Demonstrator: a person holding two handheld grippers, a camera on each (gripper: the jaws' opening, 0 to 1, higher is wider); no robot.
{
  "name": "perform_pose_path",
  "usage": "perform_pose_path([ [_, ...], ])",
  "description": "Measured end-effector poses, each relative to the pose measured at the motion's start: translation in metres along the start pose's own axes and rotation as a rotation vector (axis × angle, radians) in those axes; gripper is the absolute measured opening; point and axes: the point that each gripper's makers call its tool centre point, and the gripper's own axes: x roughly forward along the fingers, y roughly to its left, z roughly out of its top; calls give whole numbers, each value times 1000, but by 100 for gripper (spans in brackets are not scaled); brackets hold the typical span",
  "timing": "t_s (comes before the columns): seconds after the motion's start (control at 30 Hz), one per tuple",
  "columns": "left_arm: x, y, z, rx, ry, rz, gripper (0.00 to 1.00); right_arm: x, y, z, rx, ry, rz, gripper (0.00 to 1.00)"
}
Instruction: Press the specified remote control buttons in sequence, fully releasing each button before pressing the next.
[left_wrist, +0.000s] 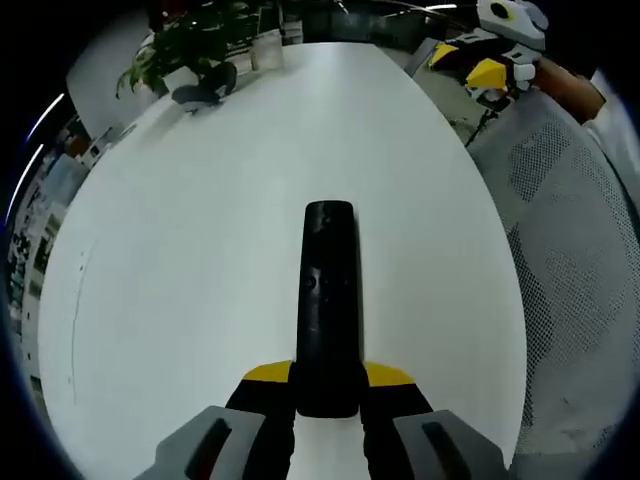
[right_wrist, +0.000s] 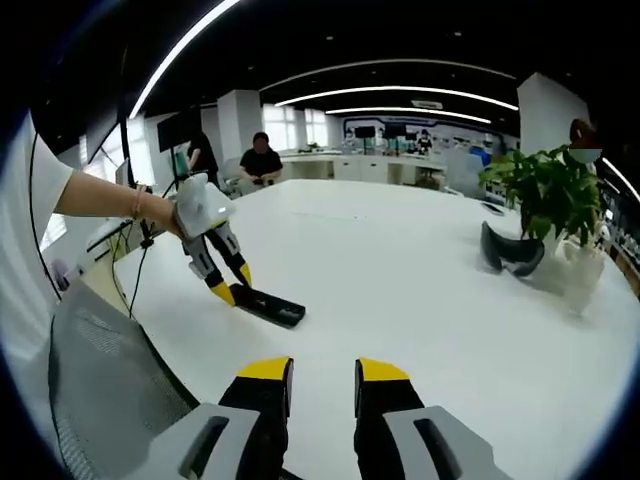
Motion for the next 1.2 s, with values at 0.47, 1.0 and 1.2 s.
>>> perform_pose_path([
  [0.47, -1, -47, -1, 0, 8, -11, 22, 18, 30, -4, -80, 81, 145, 5],
  [1.0, -2, -99, -1, 29, 41, -57, 23, 55, 73, 5, -194, 164, 398, 0],
  [1.2, -1, -100, -3, 65, 68, -32, 23, 68, 91, -30, -310, 306, 486, 0],
])
